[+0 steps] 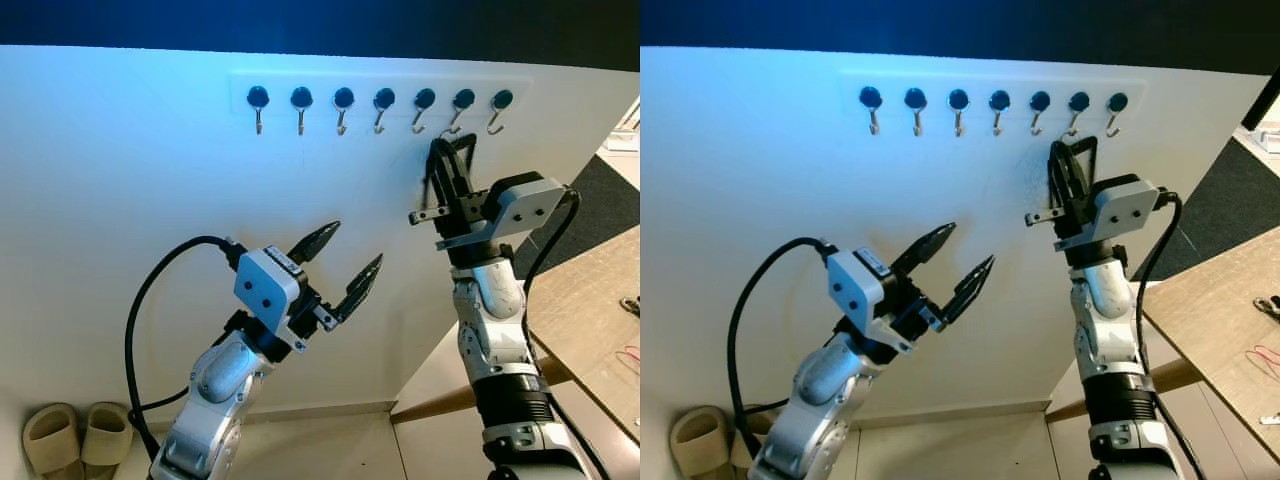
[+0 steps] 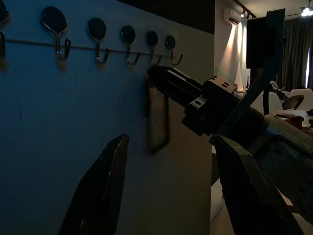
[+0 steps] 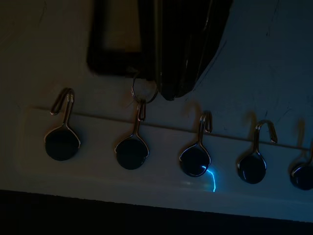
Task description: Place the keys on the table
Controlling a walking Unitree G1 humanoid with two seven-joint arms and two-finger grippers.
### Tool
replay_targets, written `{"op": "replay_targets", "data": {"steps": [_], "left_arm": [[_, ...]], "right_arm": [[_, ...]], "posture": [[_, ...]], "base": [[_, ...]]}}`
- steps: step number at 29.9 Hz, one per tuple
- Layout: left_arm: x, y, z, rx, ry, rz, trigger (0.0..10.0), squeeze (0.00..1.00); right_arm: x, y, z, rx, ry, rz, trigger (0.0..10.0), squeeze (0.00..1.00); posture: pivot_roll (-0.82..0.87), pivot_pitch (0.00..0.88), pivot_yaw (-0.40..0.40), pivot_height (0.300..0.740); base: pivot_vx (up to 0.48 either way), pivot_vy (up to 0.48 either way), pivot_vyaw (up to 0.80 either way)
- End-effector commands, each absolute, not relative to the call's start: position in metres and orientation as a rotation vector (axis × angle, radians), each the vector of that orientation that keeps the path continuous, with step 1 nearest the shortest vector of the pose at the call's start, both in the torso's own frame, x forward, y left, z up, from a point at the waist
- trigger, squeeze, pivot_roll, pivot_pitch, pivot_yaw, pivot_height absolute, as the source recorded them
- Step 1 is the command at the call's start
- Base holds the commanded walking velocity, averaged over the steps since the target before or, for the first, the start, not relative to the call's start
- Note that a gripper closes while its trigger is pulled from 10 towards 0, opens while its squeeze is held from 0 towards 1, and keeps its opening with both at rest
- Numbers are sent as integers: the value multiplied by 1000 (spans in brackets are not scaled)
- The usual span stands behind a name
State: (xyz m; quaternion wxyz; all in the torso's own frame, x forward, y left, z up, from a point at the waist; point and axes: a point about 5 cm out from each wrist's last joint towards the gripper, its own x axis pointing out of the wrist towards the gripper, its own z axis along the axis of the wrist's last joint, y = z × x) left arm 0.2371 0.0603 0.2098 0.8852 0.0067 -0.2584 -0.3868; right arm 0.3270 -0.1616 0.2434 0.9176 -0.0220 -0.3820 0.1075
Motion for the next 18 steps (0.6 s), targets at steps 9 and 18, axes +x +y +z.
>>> {"op": "replay_targets", "data": {"steps": [9,18], "left_arm": [[236,59,211,32,-534,-812,10000,0],[235,58,214,15,-550,-822,10000,0]], "right_arm": [[323,-170,239,-68,-782,148,10000,671],[326,-175,242,-89,-790,109,10000,0]], "posture": [[75,107,-70,740],[73,109,-70,740]], "base": [[0,0,0],[0,0,0]]}}
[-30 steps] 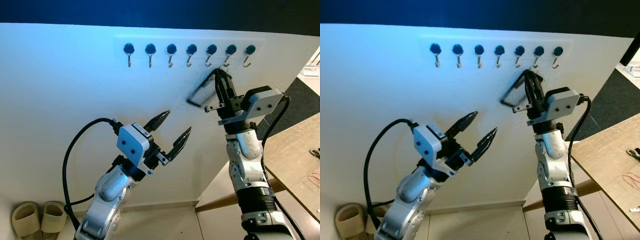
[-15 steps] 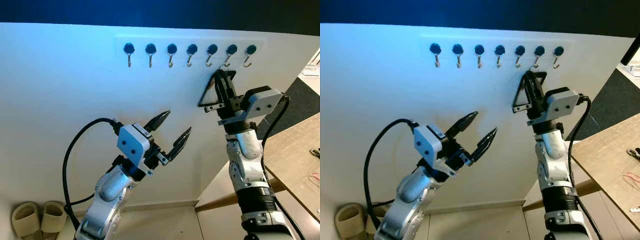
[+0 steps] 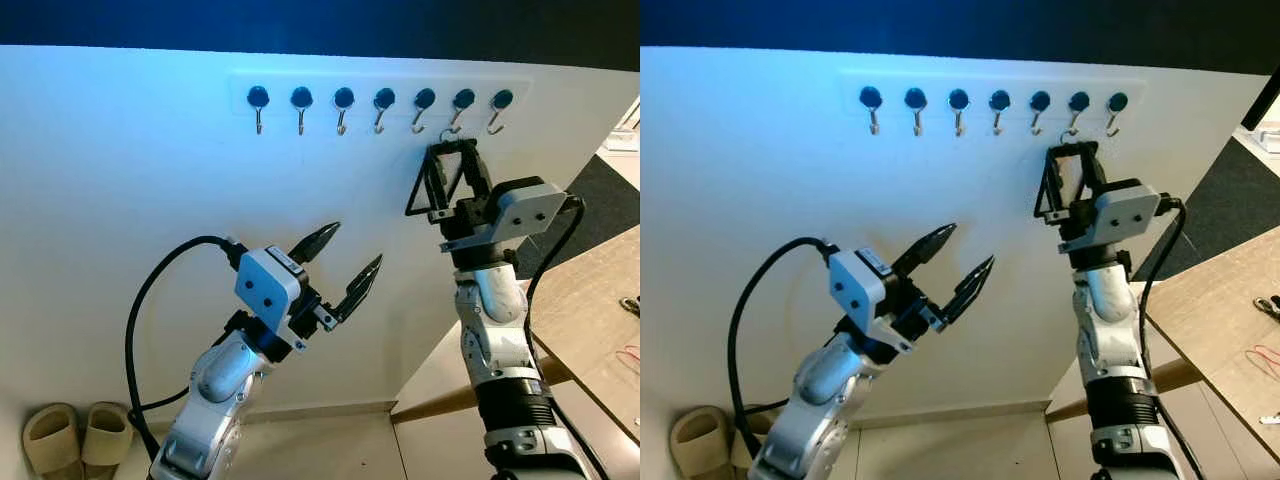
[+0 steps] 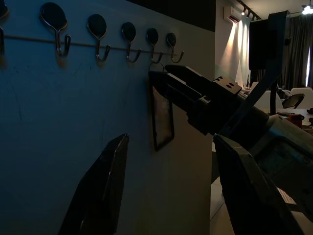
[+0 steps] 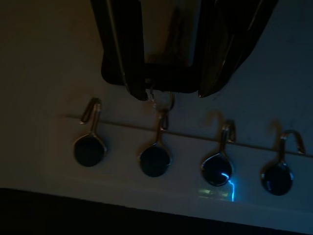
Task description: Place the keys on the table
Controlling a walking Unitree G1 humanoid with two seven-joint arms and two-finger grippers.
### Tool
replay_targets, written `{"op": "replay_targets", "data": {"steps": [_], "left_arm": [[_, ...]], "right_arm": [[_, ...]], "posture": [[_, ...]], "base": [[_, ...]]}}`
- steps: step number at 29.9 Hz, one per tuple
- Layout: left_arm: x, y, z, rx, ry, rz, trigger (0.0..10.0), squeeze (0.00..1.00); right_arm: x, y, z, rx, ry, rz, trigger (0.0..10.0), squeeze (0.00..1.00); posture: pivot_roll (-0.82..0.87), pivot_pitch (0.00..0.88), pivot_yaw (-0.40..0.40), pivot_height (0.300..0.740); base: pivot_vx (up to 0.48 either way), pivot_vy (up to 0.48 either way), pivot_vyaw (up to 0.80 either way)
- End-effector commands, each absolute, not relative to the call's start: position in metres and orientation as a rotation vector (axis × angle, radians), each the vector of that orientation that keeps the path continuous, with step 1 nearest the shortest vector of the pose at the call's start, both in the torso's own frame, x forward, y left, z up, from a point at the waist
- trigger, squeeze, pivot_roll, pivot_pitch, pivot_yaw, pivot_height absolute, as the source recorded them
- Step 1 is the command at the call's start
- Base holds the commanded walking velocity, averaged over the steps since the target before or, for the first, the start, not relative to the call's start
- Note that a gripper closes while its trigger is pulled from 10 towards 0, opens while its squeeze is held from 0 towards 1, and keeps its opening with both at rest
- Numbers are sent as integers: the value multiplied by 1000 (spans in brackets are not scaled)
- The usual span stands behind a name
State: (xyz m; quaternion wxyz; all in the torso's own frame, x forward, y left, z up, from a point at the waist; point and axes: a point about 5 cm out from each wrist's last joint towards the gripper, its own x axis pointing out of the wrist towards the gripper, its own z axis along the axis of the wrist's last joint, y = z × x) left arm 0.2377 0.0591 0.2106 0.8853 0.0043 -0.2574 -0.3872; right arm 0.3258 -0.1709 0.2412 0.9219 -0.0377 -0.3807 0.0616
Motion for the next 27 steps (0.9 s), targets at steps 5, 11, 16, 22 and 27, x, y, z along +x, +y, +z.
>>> {"op": "replay_targets", "data": {"steps": [5,11,16,22,27], "left_arm": [[234,53,218,5,-565,-842,10000,0],[233,53,218,7,-566,-846,10000,0],[234,53,218,11,-563,-847,10000,0],[235,53,218,17,-562,-845,10000,0],[235,53,218,21,-560,-843,10000,0]], "right_arm": [[328,-177,244,-102,-795,97,10000,0],[327,-179,248,-110,-814,81,10000,0],[329,-179,245,-103,-791,91,10000,0],[334,-176,243,-101,-770,113,10000,0],[338,-173,243,-91,-757,147,10000,0]], "posture": [[75,108,-72,740],[74,108,-71,740],[74,108,-69,740],[76,108,-68,740],[81,107,-69,740]], "base": [[0,0,0],[0,0,0],[0,0,0],[0,0,0],[0,0,0]]}}
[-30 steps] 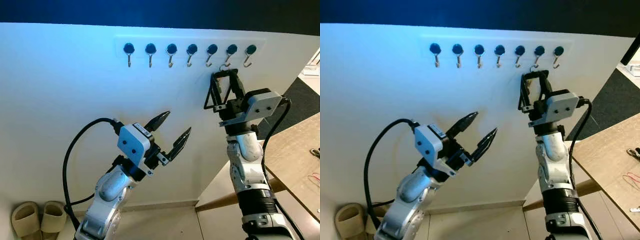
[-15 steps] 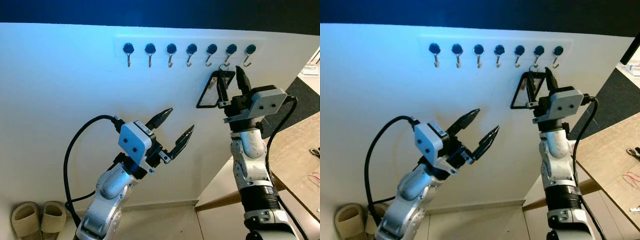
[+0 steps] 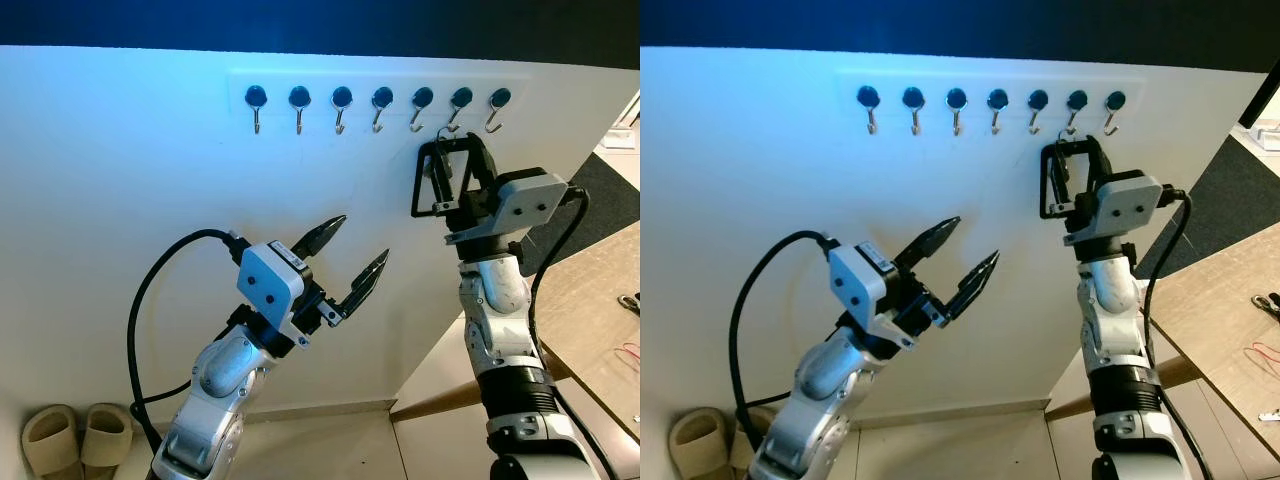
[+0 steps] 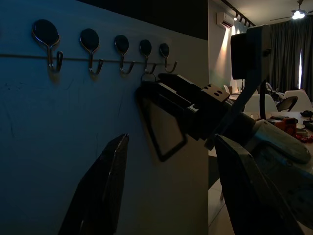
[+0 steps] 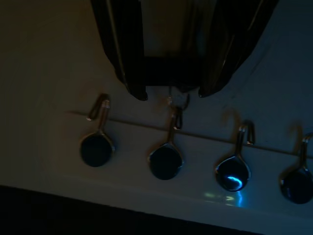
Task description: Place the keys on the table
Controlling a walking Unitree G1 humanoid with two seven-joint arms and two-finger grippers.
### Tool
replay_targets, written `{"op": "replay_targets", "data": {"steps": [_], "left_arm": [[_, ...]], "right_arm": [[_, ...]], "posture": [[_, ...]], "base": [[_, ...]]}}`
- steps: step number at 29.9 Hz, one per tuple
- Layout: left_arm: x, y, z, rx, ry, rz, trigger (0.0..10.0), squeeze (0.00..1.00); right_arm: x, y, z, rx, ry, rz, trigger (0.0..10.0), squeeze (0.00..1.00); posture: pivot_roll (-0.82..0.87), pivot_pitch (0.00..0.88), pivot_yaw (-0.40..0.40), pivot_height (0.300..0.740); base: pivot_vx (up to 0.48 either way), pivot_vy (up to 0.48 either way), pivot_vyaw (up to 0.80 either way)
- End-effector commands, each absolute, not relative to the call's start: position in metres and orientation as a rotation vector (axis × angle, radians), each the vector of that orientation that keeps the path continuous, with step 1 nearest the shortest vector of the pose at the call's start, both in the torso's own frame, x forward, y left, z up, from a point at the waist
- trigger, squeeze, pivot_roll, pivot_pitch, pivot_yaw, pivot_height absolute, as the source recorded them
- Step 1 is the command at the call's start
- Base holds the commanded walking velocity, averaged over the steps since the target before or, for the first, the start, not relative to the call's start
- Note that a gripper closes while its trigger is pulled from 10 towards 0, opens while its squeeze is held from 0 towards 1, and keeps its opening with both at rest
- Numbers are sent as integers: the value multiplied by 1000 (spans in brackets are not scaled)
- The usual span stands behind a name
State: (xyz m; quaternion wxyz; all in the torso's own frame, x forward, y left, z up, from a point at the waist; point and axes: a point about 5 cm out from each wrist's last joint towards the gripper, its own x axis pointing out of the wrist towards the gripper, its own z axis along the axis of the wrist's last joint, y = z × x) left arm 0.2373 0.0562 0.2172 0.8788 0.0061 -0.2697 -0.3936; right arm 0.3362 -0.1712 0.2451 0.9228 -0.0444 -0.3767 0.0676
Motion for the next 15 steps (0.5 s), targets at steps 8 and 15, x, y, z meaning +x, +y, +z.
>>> {"op": "replay_targets", "data": {"steps": [8,15], "left_arm": [[236,53,217,24,-559,-840,10000,0],[235,53,217,27,-559,-843,10000,0]], "right_arm": [[339,-170,244,-88,-763,169,10000,0],[337,-170,245,-78,-779,175,2745,0]], "posture": [[81,108,-70,740],[79,108,-69,740]], "base": [[0,0,0],[0,0,0]]}}
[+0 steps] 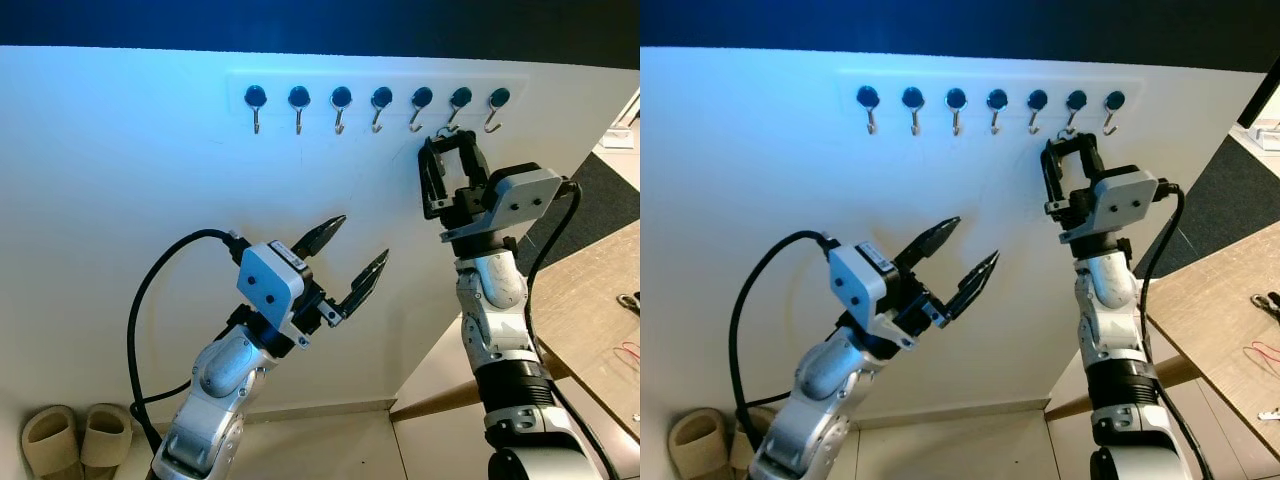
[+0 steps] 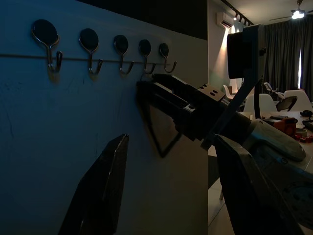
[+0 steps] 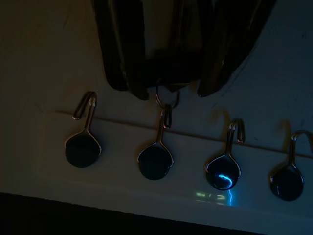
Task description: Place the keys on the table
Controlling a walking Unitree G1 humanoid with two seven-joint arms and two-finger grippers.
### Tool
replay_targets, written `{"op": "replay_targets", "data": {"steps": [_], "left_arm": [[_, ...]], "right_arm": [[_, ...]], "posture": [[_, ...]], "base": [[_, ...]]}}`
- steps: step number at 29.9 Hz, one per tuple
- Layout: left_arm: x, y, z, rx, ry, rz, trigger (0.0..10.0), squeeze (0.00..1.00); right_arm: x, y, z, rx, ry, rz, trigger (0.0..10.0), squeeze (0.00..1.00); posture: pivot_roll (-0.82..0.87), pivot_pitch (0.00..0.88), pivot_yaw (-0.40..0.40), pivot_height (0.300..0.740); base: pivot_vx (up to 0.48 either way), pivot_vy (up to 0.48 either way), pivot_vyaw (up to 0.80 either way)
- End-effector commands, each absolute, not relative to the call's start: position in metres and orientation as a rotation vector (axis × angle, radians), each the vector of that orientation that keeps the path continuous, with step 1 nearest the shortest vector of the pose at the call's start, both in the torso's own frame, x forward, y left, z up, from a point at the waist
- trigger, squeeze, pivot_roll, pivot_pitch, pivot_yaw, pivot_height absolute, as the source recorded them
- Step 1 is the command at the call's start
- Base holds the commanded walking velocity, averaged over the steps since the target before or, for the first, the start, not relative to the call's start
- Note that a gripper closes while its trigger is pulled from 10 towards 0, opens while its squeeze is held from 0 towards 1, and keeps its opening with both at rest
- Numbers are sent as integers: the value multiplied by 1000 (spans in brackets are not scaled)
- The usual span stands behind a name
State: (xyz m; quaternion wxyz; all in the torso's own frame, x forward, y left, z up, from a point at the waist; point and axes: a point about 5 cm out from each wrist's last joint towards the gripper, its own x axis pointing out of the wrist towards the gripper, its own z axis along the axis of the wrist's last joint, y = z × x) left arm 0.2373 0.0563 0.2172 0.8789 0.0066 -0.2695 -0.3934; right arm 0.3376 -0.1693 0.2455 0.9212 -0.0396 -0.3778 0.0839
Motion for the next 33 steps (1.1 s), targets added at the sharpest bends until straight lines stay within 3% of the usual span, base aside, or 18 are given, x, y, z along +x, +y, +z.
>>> {"op": "replay_targets", "data": {"steps": [1,2,3,31,33], "left_arm": [[235,53,217,27,-559,-843,10000,0],[235,53,217,27,-559,-843,10000,0],[235,53,217,28,-559,-844,10000,0],[232,52,216,38,-556,-862,10000,0],[232,52,216,39,-554,-865,10000,0]], "right_arm": [[337,-170,245,-78,-779,175,2745,0],[337,-170,245,-77,-781,176,1725,0],[336,-170,245,-76,-785,176,0,0],[327,-166,255,-44,-853,166,0,0],[327,-165,256,-42,-855,169,431,0]], "posture": [[79,108,-69,740],[79,108,-69,740],[80,109,-69,740],[80,96,-65,740],[80,98,-64,740]], "base": [[0,0,0],[0,0,0],[0,0,0],[0,0,0],[0,0,0]]}}
